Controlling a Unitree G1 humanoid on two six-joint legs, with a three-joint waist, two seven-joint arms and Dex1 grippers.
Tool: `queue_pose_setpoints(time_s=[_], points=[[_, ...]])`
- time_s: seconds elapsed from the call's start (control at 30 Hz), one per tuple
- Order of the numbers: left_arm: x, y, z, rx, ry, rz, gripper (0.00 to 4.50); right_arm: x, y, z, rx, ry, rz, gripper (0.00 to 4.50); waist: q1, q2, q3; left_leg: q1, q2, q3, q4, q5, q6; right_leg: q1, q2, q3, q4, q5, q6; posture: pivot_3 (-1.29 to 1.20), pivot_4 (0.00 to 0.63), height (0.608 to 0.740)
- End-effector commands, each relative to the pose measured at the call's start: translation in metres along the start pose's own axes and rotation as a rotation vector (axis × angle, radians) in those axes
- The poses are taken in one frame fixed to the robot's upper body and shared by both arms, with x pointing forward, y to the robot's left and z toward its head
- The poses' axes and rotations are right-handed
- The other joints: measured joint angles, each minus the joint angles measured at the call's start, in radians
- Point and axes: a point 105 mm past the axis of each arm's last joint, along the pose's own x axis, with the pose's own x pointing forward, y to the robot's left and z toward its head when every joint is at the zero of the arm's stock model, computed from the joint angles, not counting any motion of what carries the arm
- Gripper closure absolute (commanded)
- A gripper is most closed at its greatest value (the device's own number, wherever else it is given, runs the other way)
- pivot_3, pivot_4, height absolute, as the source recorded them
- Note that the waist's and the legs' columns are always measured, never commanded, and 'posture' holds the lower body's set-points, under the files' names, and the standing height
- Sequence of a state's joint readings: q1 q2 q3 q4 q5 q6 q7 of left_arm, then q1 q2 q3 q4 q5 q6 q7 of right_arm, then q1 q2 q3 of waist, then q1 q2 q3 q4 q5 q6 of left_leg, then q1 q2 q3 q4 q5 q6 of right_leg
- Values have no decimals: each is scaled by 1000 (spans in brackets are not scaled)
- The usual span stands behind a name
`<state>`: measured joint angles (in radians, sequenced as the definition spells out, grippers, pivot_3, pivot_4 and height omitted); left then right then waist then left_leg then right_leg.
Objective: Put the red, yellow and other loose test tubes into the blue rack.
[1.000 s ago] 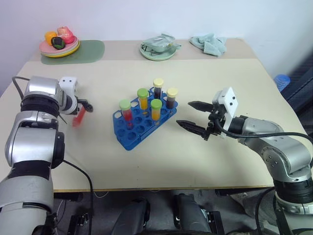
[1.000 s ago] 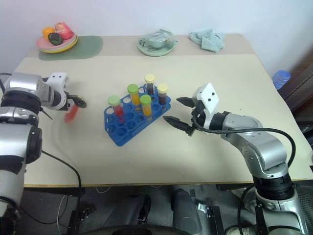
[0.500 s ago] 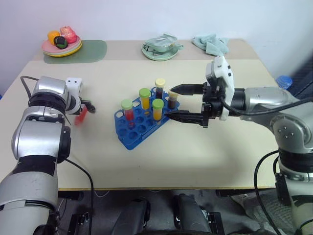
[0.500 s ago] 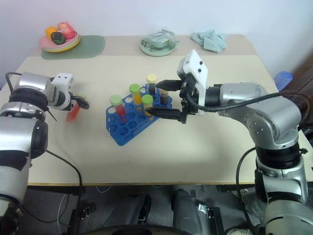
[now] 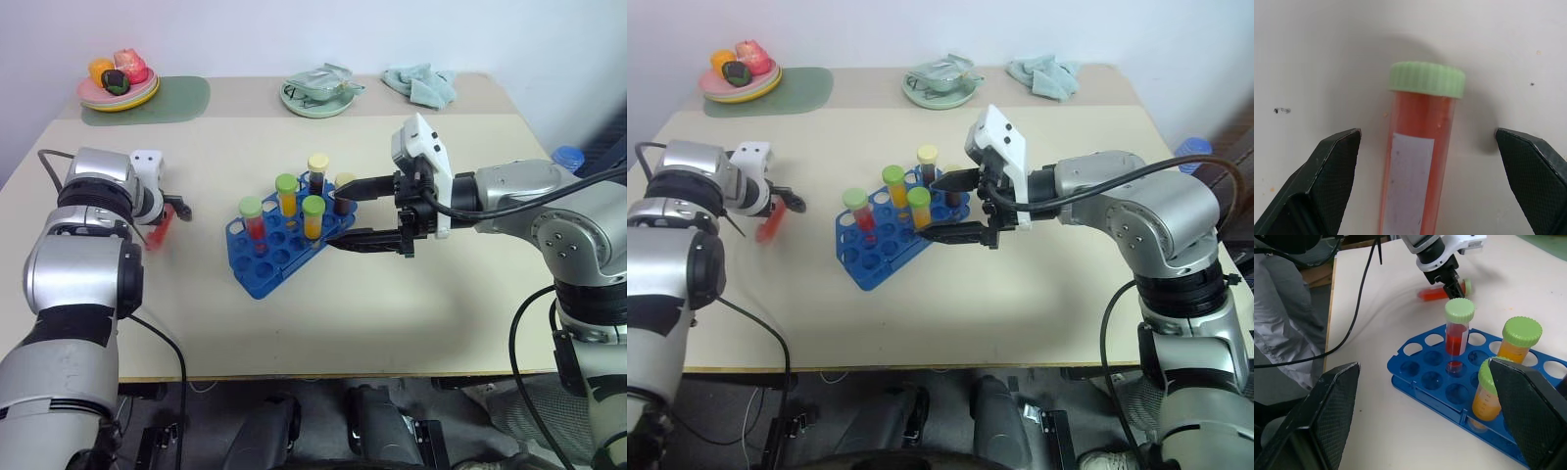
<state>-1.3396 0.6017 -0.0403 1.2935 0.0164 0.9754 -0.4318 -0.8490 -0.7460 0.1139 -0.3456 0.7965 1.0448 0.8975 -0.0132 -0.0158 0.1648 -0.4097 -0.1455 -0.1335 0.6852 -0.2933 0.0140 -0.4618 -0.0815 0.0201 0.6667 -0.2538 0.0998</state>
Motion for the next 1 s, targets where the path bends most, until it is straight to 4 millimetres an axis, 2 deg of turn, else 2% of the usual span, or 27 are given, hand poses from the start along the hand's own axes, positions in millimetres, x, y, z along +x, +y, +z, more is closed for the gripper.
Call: queue_pose_setpoints(time_s=[0.03, 0.37, 0.57, 0.7, 1.0], points=[[-9, -2, 9, -55, -15, -6, 13, -1, 2, 11, -54, -10, 0, 179, -1, 0, 0, 0, 0, 0, 0, 0, 0, 0, 0, 0, 0, 0, 0, 0, 150, 740], [-17, -11, 16, -115, -18, -50, 13, 0, 1, 11, -68, -6, 8, 179, -1, 0, 0, 0, 0, 0, 0, 0, 0, 0, 0, 0, 0, 0, 0, 0, 150, 740], [-16, -8, 26, -69, -93, -10, 13, 3, 0, 11, -76, -13, 16, 179, -2, 0, 0, 0, 0, 0, 0, 0, 0, 0, 0, 0, 0, 0, 0, 0, 150, 740], [-12, -13, 20, -92, -72, -63, 13, 5, 0, 11, -77, -13, 19, 179, -3, 0, 0, 0, 0, 0, 0, 0, 0, 0, 0, 0, 0, 0, 0, 0, 150, 740], [-13, -12, 12, -121, -20, -56, 13, 5, -2, 11, -83, -12, 18, 179, -4, 0, 0, 0, 0, 0, 0, 0, 0, 0, 0, 0, 1, 0, 0, 0, 150, 740]])
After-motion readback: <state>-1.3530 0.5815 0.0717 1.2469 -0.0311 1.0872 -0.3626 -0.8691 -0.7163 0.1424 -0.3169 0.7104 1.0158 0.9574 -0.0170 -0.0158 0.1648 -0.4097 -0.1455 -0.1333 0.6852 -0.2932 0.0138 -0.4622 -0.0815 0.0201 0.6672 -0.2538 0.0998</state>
